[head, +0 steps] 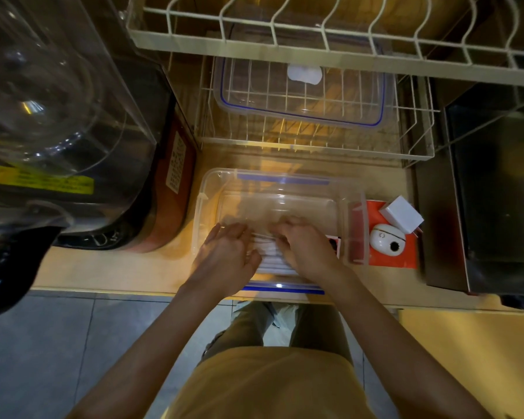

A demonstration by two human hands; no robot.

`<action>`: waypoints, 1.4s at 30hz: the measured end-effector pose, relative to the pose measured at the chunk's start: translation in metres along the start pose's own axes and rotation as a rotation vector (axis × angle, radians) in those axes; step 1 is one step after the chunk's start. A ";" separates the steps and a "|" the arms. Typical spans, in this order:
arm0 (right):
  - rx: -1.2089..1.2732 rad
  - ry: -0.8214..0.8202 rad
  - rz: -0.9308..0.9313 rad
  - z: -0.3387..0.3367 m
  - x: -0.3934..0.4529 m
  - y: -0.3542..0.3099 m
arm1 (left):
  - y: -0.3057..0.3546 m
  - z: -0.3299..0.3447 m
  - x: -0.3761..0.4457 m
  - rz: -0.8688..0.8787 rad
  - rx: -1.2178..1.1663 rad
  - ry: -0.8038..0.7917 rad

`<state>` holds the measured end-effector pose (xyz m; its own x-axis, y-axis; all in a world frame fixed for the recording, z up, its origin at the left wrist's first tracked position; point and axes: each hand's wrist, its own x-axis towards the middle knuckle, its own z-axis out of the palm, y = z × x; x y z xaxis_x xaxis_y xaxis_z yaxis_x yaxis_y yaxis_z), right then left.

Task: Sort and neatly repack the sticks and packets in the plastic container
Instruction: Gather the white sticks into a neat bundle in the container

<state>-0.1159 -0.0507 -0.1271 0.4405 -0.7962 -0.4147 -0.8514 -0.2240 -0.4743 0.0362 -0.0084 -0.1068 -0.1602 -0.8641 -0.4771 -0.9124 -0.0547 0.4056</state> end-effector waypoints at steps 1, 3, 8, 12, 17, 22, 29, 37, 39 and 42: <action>-0.004 0.006 -0.003 -0.001 -0.001 -0.001 | 0.000 0.000 0.000 -0.003 0.004 0.000; -0.008 0.009 -0.011 -0.003 -0.004 -0.001 | 0.000 0.001 0.000 -0.021 0.010 0.007; -0.093 -0.103 -0.028 -0.008 -0.008 -0.002 | 0.002 0.003 0.000 -0.060 0.006 0.037; -0.136 -0.082 -0.014 -0.009 -0.007 -0.001 | 0.002 0.004 0.000 -0.069 0.007 0.032; -0.204 -0.119 -0.085 -0.008 -0.005 0.000 | 0.002 0.003 -0.001 -0.055 0.000 0.030; -0.084 -0.153 -0.157 -0.012 -0.009 0.003 | 0.001 0.003 0.000 -0.045 -0.014 0.032; -0.007 -0.059 -0.091 -0.017 -0.012 0.004 | 0.000 0.001 0.001 -0.016 -0.010 -0.016; -0.057 -0.198 -0.025 -0.005 -0.010 0.001 | 0.002 0.003 0.002 -0.072 0.020 -0.016; -0.040 -0.199 -0.032 -0.007 -0.012 -0.001 | 0.002 0.003 0.002 -0.077 0.022 -0.017; 0.087 -0.094 0.048 -0.014 -0.017 0.001 | 0.000 0.004 0.001 -0.070 0.019 -0.014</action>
<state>-0.1274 -0.0452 -0.1100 0.4285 -0.7476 -0.5074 -0.8457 -0.1342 -0.5165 0.0344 -0.0073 -0.1101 -0.1007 -0.8514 -0.5148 -0.9285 -0.1054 0.3560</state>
